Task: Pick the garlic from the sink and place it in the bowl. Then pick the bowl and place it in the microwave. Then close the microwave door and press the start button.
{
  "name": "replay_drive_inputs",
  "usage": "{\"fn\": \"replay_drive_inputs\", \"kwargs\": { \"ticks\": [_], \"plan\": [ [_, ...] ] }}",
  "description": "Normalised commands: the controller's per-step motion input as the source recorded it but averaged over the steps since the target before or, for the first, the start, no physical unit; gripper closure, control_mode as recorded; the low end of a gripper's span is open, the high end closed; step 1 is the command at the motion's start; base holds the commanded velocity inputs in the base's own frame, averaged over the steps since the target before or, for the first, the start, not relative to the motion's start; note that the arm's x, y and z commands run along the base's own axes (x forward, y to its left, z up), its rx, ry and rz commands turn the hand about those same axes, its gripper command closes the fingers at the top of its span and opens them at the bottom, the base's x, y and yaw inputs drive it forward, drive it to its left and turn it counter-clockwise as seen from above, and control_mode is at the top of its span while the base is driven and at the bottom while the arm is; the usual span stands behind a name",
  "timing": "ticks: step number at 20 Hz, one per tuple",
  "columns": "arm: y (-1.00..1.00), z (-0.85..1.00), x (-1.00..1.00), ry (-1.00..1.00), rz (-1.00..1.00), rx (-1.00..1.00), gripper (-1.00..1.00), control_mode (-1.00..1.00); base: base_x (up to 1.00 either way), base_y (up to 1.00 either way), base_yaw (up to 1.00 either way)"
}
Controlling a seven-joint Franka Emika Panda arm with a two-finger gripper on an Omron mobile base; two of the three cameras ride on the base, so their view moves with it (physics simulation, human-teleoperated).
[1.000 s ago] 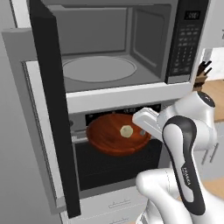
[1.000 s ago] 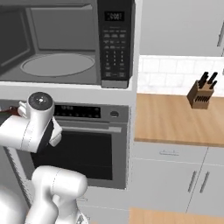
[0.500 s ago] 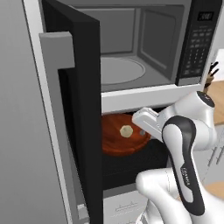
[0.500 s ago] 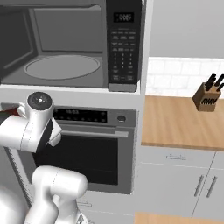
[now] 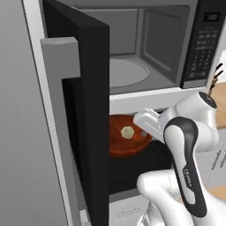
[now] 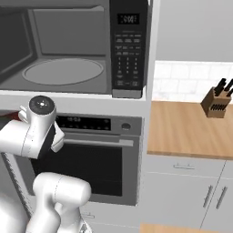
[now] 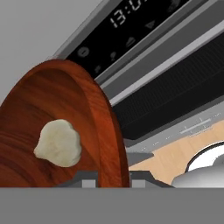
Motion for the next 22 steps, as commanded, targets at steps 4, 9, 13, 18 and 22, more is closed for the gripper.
{"fn": "replay_drive_inputs", "kwargs": {
  "ticks": [4, 9, 13, 18, 22],
  "plan": [
    [0.00, 0.00, 0.00, 0.00, 0.00, 0.00, 1.00, 1.00, 0.36, 0.16, -0.01],
    [0.00, 0.00, 0.00, 0.00, 0.00, 0.00, 1.00, 1.00, 0.32, 0.18, -0.01],
    [0.00, 0.00, 0.00, 0.00, 0.00, 0.00, 1.00, 1.00, 0.33, 0.23, -0.01],
    [0.00, 0.00, 0.00, 0.00, 0.00, 0.00, 1.00, 1.00, 0.08, 0.08, 0.00],
    [0.00, 0.00, 0.00, 0.00, 0.00, 0.00, 1.00, 1.00, 0.00, 0.00, 0.00]
  ]
}}
